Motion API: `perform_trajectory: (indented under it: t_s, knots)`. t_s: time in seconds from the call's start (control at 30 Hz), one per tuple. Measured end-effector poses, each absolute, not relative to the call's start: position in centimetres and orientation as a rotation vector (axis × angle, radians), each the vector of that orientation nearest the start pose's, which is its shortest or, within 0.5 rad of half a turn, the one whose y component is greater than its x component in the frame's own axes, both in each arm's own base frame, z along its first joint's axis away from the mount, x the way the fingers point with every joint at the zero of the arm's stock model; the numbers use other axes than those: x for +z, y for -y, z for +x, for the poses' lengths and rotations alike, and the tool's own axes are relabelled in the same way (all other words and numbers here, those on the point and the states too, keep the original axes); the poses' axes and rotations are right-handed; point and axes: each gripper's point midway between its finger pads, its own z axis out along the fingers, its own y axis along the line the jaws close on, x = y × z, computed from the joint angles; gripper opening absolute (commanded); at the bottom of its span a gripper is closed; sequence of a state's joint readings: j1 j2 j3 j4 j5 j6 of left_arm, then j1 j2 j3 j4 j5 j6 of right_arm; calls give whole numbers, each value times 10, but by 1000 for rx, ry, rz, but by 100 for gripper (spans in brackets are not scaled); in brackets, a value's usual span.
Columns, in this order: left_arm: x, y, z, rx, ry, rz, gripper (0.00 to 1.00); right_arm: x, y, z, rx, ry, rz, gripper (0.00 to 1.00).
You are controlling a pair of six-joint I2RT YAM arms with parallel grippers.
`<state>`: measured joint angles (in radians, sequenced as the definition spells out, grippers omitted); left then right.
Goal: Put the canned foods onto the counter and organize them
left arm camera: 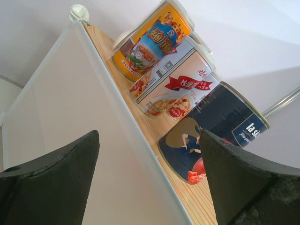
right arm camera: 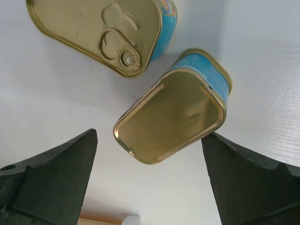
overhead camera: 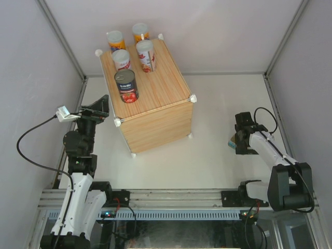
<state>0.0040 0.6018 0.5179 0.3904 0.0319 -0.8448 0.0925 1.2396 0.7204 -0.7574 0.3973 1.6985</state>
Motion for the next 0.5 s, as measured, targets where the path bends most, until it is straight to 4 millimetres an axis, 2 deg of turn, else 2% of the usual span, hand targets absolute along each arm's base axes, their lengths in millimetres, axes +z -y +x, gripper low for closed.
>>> perform_trajectory:
  t_s: [0.23, 0.3, 0.37, 0.47, 0.5]
  knots:
    - [351, 35, 297, -741, -1197, -508, 91, 41, 11, 261, 68, 2411, -2670, 91]
    - [351, 35, 297, -739, -1196, -507, 91, 35, 11, 262, 78, 2400, -2659, 88]
    - [350, 35, 297, -734, -1198, -504, 91, 29, 12, 264, 84, 2395, -2641, 79]
    - [349, 35, 297, -726, -1203, -502, 91, 21, 11, 266, 86, 2385, -2620, 58]
    - [349, 35, 297, -725, -1204, -502, 91, 21, 11, 268, 73, 2386, -2619, 48]
